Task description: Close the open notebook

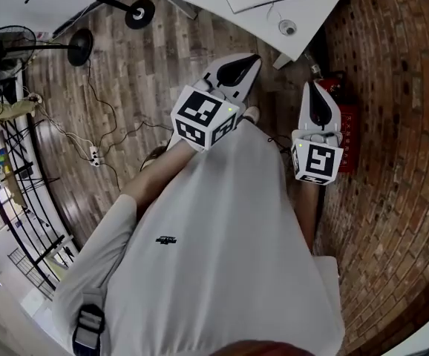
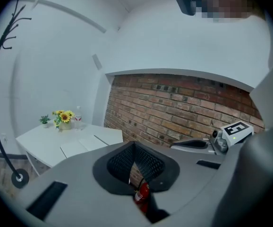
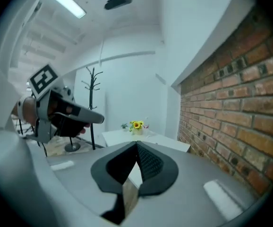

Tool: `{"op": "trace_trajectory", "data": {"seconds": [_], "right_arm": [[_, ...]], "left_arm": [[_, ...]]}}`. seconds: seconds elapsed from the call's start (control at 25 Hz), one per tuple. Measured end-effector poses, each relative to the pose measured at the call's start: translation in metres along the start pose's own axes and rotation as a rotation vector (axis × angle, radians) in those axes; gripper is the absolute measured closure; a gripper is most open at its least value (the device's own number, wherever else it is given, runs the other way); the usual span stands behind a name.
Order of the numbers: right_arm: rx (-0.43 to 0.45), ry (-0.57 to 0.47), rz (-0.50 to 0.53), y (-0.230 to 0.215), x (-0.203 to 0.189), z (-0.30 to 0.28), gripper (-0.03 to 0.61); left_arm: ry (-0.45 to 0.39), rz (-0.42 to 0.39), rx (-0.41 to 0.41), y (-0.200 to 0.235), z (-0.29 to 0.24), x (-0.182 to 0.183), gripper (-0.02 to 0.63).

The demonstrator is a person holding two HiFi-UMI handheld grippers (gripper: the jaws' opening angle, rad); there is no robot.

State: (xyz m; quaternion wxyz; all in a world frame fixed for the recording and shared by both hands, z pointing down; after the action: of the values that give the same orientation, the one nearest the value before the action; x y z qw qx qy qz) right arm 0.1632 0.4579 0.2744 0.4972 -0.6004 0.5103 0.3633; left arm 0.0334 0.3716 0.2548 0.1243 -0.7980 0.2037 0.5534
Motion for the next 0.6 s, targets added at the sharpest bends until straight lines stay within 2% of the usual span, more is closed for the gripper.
{"op": "trace_trajectory", "data": {"seconds": [0.08, 0.28, 0.6], "right_arm": [[0.021, 0.018, 0.056, 0.005, 0.002, -0.006, 0.568], [0.085, -0.017, 0.063, 0.012, 0.018, -0.024, 0.568], [0.109, -0.025, -0.049, 0.017, 0.023, -0.066, 0.568]], "left_arm": [[0.004, 0.007, 0.016, 0.006, -0.001, -0.001, 0.604], [0.004, 0.033, 0.035, 0.024, -0.008, -0.002, 0.604], [0.007, 0.057, 0.046, 0.064, -0.019, 0.0, 0.604]]}}
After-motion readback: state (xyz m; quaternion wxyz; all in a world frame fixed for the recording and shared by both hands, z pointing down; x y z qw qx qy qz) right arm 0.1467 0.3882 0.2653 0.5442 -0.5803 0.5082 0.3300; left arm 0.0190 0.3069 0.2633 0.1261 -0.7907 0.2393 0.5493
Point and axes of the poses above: the fingertips, and each gripper's own axes: z backward along the fingers, y to its left, x out of its top, the point moved 4 cm from there along z, backward along the fingers, and after that the axes turned 14 degrees about -z, right-handed, at the moved point
